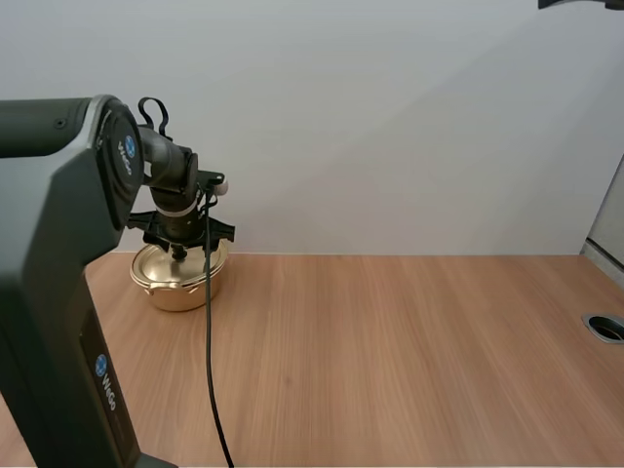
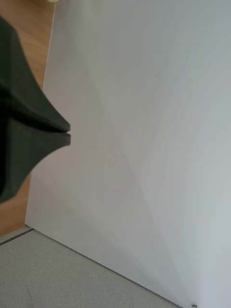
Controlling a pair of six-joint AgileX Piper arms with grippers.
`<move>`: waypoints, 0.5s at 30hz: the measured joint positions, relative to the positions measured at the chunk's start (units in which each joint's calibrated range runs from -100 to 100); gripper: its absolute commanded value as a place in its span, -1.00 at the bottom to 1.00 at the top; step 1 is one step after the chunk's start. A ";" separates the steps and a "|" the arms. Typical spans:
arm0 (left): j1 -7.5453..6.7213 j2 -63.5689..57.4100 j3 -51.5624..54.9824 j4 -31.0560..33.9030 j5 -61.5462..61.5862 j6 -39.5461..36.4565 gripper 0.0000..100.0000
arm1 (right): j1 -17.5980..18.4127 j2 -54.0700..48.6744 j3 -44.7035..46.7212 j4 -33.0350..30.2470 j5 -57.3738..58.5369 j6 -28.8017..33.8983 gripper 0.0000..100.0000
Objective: Open the pot, put the car inside, and close it
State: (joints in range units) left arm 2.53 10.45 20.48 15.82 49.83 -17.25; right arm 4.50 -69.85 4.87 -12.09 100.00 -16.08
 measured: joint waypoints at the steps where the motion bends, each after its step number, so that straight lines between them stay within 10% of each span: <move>1: 0.00 -0.33 0.00 0.30 -0.96 0.00 1.00 | 0.00 0.00 0.00 0.00 0.00 0.00 -1.00; 15: 0.00 -6.31 -0.27 1.18 -5.12 -0.09 1.00 | 0.00 0.00 0.00 0.16 0.00 0.00 -1.00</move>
State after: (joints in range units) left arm 2.53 4.14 20.21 17.00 44.71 -17.35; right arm 4.50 -69.85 4.87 -11.92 100.00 -16.08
